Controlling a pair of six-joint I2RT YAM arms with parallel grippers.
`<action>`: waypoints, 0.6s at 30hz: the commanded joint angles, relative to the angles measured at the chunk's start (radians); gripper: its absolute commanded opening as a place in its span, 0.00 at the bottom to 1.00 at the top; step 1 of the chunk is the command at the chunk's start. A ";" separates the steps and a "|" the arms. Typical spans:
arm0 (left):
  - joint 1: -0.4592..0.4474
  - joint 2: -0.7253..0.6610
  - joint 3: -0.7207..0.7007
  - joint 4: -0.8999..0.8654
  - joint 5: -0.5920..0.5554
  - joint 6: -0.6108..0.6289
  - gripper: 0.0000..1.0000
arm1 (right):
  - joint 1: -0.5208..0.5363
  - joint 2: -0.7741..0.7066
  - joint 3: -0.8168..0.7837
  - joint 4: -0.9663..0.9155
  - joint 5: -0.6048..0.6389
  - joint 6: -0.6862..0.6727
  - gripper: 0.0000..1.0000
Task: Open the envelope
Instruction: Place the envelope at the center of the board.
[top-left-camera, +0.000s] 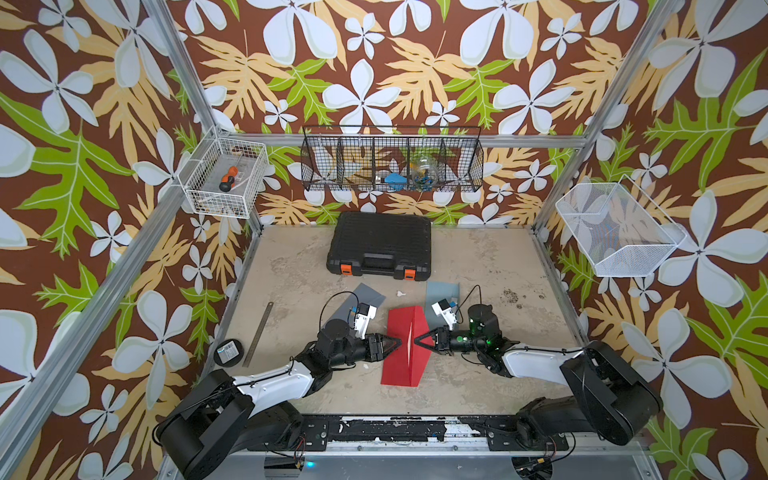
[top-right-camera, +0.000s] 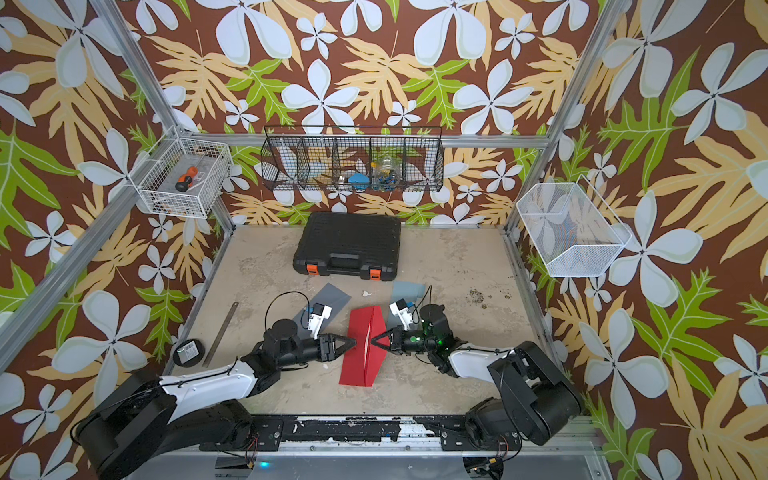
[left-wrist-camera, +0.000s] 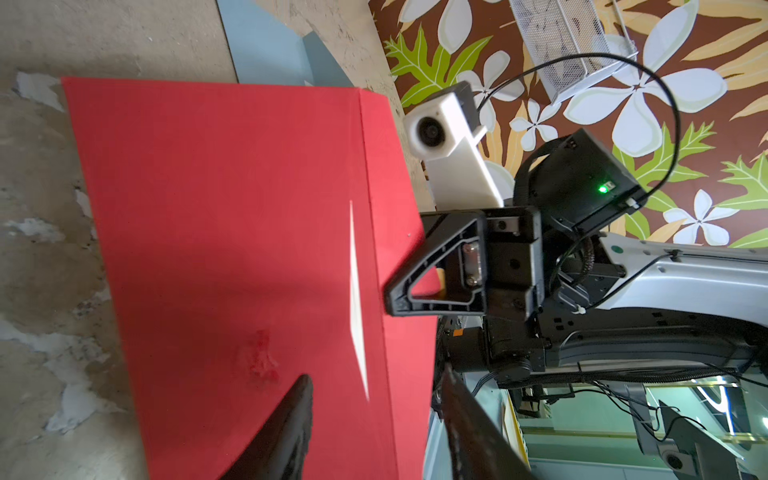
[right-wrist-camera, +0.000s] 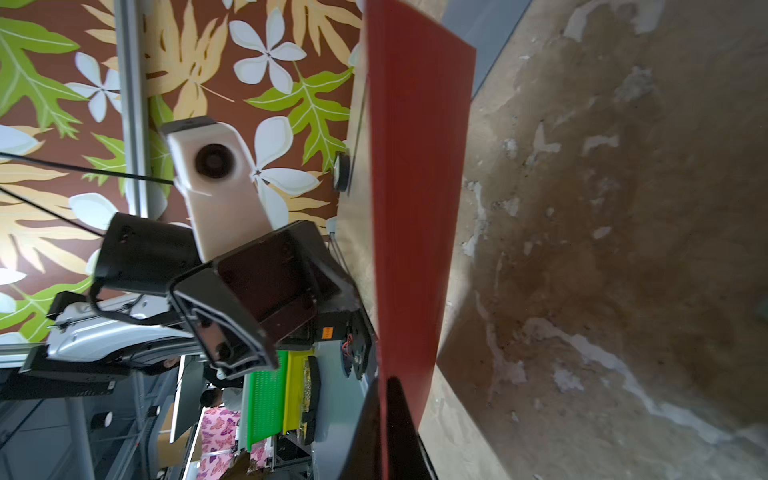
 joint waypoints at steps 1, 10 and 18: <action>-0.001 -0.002 -0.002 0.001 -0.017 0.011 0.52 | 0.003 0.058 0.015 -0.045 0.015 -0.061 0.03; -0.001 -0.014 -0.006 -0.014 -0.027 0.012 0.52 | 0.005 0.144 0.035 -0.136 0.081 -0.117 0.18; -0.001 -0.025 0.007 -0.043 -0.033 0.028 0.52 | 0.003 0.062 0.051 -0.459 0.265 -0.269 0.29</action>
